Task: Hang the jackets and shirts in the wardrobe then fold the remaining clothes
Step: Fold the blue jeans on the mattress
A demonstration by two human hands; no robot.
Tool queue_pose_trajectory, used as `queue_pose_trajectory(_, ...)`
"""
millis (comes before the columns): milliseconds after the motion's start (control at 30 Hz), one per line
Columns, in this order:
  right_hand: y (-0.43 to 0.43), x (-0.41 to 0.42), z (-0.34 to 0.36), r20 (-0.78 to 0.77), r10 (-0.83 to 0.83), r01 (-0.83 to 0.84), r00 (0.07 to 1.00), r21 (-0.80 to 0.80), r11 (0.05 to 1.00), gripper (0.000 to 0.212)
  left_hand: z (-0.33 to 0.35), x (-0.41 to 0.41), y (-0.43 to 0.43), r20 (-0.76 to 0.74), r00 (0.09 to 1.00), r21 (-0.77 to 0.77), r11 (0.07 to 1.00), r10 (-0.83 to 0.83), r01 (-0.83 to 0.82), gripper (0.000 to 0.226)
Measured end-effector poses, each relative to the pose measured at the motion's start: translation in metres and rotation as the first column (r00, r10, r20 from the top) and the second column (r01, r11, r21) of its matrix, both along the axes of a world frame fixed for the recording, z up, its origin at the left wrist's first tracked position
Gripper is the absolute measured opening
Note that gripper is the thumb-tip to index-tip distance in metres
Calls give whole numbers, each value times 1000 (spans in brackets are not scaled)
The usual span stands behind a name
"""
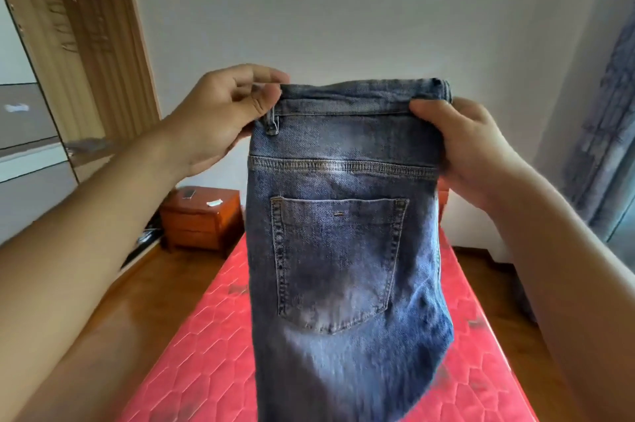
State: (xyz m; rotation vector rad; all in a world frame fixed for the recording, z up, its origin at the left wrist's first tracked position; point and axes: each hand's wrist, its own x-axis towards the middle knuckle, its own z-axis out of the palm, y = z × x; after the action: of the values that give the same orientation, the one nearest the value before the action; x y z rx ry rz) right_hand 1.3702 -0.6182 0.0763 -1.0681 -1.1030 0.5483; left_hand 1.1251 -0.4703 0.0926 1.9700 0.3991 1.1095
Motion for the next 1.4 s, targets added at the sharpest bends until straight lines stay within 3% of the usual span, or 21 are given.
queue_pose_trajectory(100,21,9,-44,104,-29,48,994,-184,982,16,-43,0,32,-295,948,179,982,118,-66,35)
queue_pose_trajectory(200,39,17,-100,326,-28,154,945,-366,918,27,-97,3,51,-591,776,284,957,221,-56,53)
queue_pose_trajectory(333,54,16,-180,521,89,246,849,-538,806,8,-179,6,65,-783,584,291,956,215,39,55)
queue_pose_trajectory(500,70,15,-277,751,285,408,596,-588,698,13,-274,9,74,-841,494,287,956,220,63,40)
queue_pose_trajectory(567,73,14,-304,754,330,408,568,-606,682,17,-305,11,77,-840,470,340,938,272,66,38)
queue_pose_trajectory(733,103,19,-342,579,279,307,766,-710,634,26,-355,32,108,-824,491,340,940,283,29,33)
queue_pose_trajectory(900,198,61,-354,592,120,389,797,-654,649,27,-376,81,196,-733,615,242,957,289,-162,29)
queue_pose_trajectory(1000,263,87,-370,509,37,350,860,-642,682,57,-385,114,252,-650,664,129,915,369,-382,66)
queue_pose_trajectory(1100,292,97,-433,488,138,302,862,-712,634,73,-438,124,269,-749,580,74,910,321,-407,78)
queue_pose_trajectory(1200,279,89,-528,551,325,342,769,-784,518,68,-533,111,250,-847,496,8,937,192,-349,79)
queue_pose_trajectory(1333,227,68,-645,571,584,390,577,-821,418,64,-650,85,206,-931,364,-75,966,21,-247,81)
queue_pose_trajectory(1400,203,58,-687,521,619,388,588,-853,350,63,-696,72,183,-954,295,-104,974,-41,-200,81)
